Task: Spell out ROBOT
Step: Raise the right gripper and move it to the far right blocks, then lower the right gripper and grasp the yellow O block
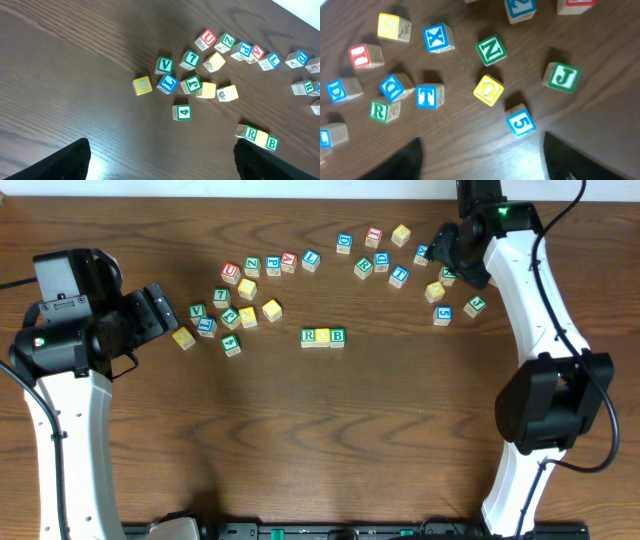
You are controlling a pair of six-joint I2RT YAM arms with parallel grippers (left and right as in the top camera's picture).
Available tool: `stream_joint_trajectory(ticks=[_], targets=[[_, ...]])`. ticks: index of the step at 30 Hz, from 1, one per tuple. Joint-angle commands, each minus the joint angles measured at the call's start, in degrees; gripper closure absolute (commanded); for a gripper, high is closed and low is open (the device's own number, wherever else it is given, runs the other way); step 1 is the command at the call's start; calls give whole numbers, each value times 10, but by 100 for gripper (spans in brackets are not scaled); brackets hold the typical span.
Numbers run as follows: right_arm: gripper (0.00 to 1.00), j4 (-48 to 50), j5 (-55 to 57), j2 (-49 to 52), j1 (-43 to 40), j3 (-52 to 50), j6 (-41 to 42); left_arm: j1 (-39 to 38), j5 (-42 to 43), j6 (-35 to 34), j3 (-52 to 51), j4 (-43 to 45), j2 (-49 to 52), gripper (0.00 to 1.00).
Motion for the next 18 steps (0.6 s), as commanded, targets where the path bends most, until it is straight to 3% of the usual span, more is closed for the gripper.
stream_joint_trajectory(ticks=[1, 18], targets=[[44, 9, -15, 31, -1, 7, 75, 2, -5, -7, 3, -2, 6, 10], [59, 52, -37, 107, -2, 6, 94, 2, -5, -7, 3, -2, 6, 10]])
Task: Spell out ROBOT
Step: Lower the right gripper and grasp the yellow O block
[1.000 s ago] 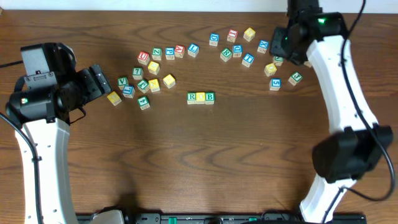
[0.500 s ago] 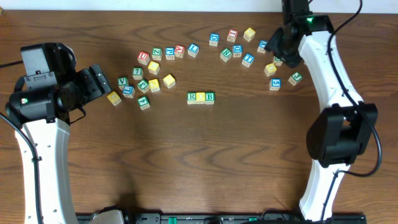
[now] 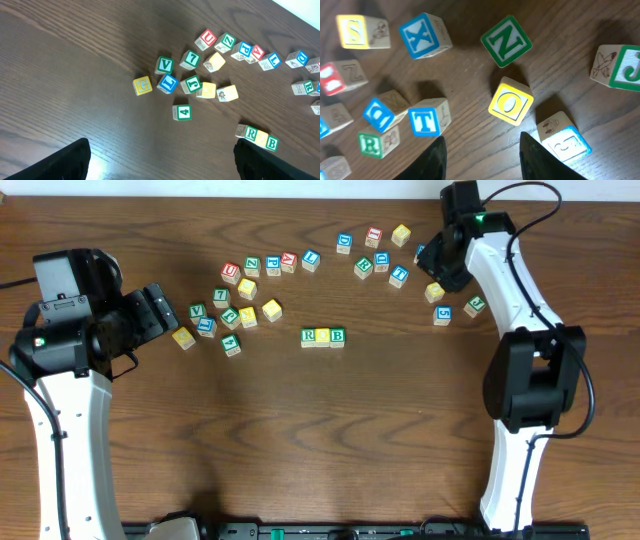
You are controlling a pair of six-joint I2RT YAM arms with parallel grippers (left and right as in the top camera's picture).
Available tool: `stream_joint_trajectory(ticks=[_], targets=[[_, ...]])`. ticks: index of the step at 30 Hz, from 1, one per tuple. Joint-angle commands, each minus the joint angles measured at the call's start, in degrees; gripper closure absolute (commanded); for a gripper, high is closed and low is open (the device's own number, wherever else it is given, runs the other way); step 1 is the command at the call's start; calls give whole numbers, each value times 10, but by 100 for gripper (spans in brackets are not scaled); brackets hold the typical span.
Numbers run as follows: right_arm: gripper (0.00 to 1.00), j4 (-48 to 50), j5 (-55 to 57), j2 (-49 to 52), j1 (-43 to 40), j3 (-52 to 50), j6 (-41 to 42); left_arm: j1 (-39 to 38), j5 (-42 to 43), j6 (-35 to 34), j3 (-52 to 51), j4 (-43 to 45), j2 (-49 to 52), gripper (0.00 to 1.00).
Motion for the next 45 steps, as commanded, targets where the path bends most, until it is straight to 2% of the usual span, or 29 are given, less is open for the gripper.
stream_joint_trajectory(ticks=[1, 21, 28, 45], targets=[[59, -1, 1, 27, -2, 5, 8, 2, -5, -7, 3, -2, 6, 9], [55, 0, 31, 52, -9, -4, 8, 2, -5, -7, 3, -2, 6, 10], [51, 23, 35, 52, -9, -5, -40, 2, -5, -7, 3, -2, 6, 10], [53, 39, 37, 52, -9, -37, -44, 2, -5, -7, 3, -2, 6, 10]])
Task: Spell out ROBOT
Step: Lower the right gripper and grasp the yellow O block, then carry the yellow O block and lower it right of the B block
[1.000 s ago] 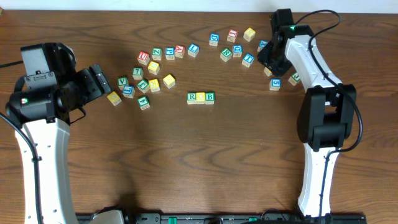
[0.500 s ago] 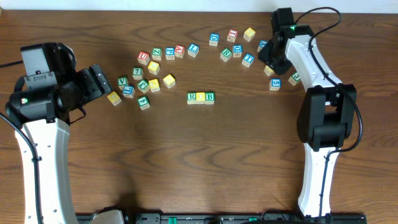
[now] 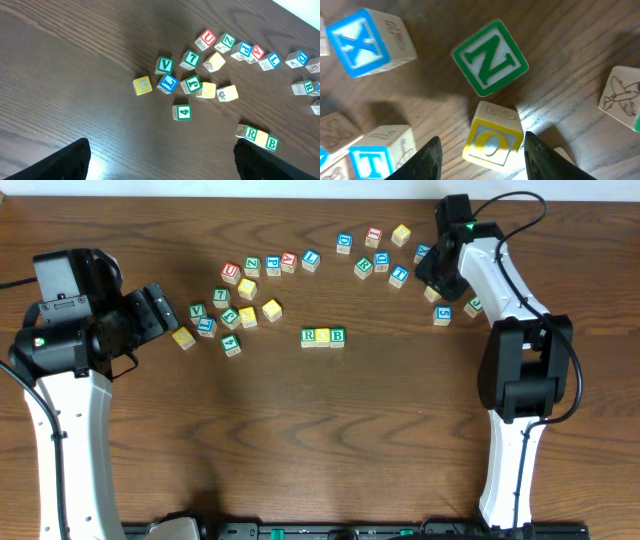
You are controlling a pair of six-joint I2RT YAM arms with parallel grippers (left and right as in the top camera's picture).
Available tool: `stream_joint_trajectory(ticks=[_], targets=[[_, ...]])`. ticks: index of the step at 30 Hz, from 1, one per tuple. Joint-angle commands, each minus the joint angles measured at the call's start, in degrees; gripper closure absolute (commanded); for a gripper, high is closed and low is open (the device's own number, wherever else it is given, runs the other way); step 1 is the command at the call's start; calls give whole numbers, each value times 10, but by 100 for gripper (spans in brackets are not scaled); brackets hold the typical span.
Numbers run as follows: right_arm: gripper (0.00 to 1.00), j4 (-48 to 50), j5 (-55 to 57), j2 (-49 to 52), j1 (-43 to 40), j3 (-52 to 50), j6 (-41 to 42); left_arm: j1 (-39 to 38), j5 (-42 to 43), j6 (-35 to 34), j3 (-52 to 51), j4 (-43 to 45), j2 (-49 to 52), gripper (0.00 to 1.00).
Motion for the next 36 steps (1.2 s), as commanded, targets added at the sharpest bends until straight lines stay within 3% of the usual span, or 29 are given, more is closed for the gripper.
stream_joint_trajectory(ticks=[1, 7, 24, 36], targets=[[54, 10, 11, 5, -5, -26, -12, 2, -5, -7, 3, -2, 6, 9], [61, 25, 9, 5, -5, -40, -63, 2, -5, -7, 3, -2, 6, 9], [62, 37, 9, -9, -3, -31, -233, 2, -5, -7, 3, -2, 6, 9], [68, 39, 9, -31, 10, -31, -269, 2, -5, -7, 3, -2, 6, 10]])
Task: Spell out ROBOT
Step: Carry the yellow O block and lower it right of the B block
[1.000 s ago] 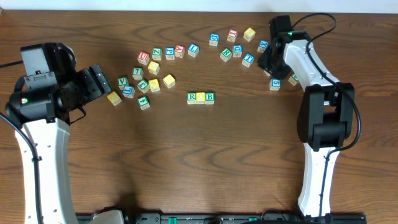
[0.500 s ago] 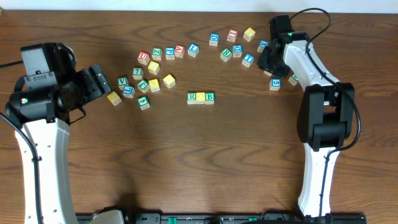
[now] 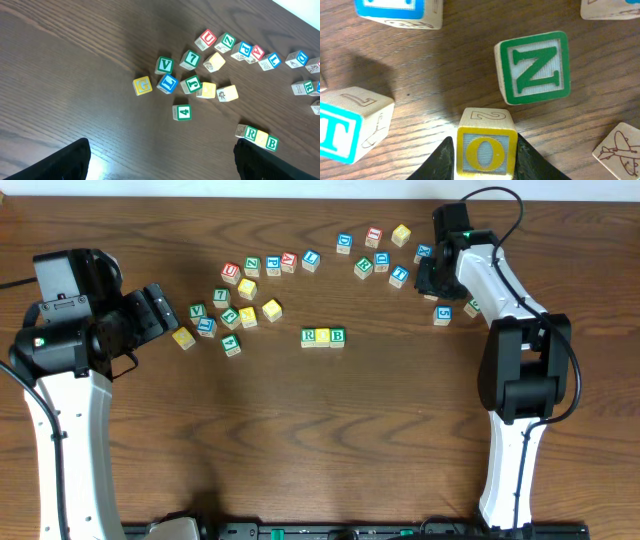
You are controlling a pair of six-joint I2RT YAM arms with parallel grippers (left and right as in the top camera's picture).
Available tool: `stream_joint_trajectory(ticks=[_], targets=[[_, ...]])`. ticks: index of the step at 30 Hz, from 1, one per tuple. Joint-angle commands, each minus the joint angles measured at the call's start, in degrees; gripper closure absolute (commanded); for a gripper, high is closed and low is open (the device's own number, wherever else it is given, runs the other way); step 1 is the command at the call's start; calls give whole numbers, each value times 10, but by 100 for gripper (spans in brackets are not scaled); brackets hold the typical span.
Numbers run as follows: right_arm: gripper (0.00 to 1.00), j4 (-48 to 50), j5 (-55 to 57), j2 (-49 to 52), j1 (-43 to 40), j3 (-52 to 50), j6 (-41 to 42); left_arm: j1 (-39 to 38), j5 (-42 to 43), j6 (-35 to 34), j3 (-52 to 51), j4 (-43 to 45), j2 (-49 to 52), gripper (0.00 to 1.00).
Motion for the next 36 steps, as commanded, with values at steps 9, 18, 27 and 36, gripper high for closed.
stream_joint_trajectory(ticks=[9, 18, 27, 36], targets=[[72, -8, 5, -25, 15, 5, -16, 2, -5, -7, 3, -2, 6, 9], [72, -36, -109, -25, 42, 5, -51, 2, -5, -7, 3, -2, 6, 10], [71, -110, -108, -25, 102, 5, -66, 2, -5, -7, 3, -2, 6, 10], [70, -143, -108, -25, 154, 5, -64, 2, -5, -7, 3, -2, 6, 9]])
